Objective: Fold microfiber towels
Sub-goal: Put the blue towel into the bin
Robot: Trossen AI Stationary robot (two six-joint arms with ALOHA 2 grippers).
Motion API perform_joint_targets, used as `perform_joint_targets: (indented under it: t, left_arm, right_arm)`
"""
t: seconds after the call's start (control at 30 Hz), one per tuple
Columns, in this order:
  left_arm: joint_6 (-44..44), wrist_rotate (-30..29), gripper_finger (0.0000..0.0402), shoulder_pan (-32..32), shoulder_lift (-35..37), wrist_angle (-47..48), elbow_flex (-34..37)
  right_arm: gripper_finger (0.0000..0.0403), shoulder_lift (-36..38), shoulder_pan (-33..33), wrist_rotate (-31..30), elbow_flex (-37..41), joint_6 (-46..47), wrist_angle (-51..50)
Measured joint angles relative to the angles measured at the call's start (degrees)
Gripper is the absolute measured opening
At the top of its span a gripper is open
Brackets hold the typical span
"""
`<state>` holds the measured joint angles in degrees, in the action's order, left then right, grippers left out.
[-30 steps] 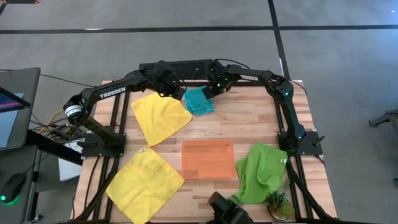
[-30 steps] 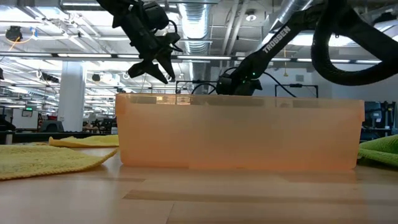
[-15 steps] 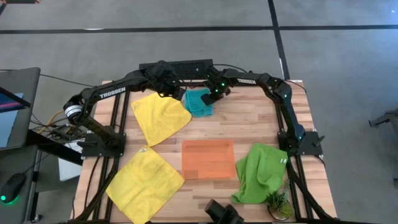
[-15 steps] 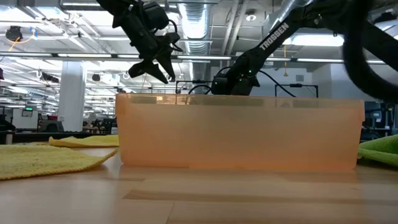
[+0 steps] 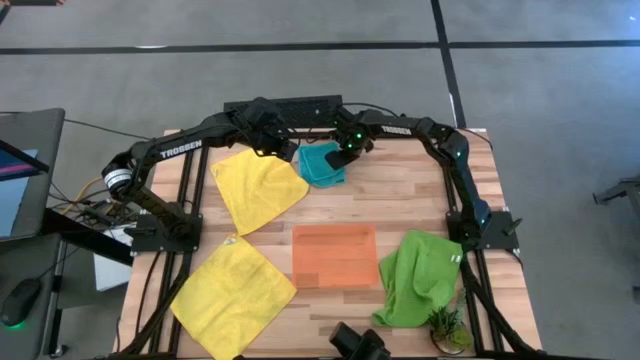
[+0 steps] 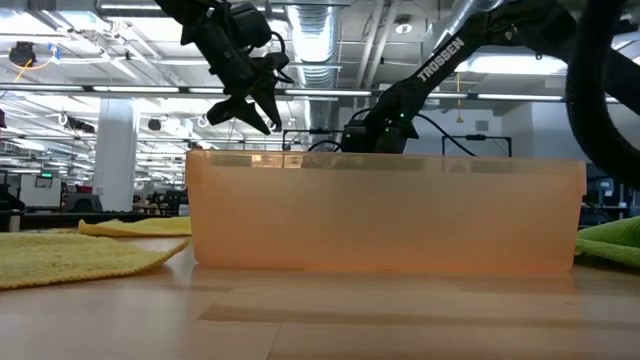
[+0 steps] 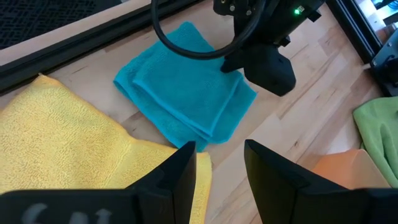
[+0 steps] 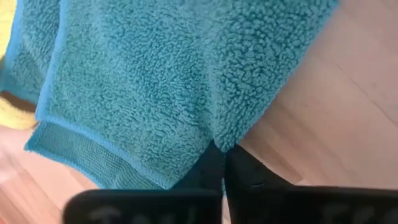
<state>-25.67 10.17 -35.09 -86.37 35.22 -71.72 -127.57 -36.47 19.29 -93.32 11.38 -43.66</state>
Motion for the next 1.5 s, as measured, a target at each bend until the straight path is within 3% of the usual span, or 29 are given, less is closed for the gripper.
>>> perform_joint_targets:
  t: [0.43, 0.57, 1.17, 1.5]
  left_arm:
    - [-0.29, -0.08, 0.0127, 0.00, -0.02, 0.16, 0.00]
    - [-5.65, -0.76, 0.0127, 0.00, -1.30, 0.25, -0.06]
    - [-12.78, 9.27, 0.0127, -3.00, -20.26, -10.93, -0.02]
    - [-14.34, 10.55, 0.0127, -4.59, -25.22, -14.06, 0.00]
  right_arm:
    - [0.0003, 2.17, 0.07, 0.01, 0.37, -4.87, -5.74]
    - [0.0003, 2.23, 0.09, -0.10, 0.33, -6.34, -7.32]
    - [0.0001, 2.25, 1.16, 0.08, -4.00, -9.09, -10.62]
    - [0.0001, 2.33, 1.20, 0.11, -4.09, -9.99, -11.85]
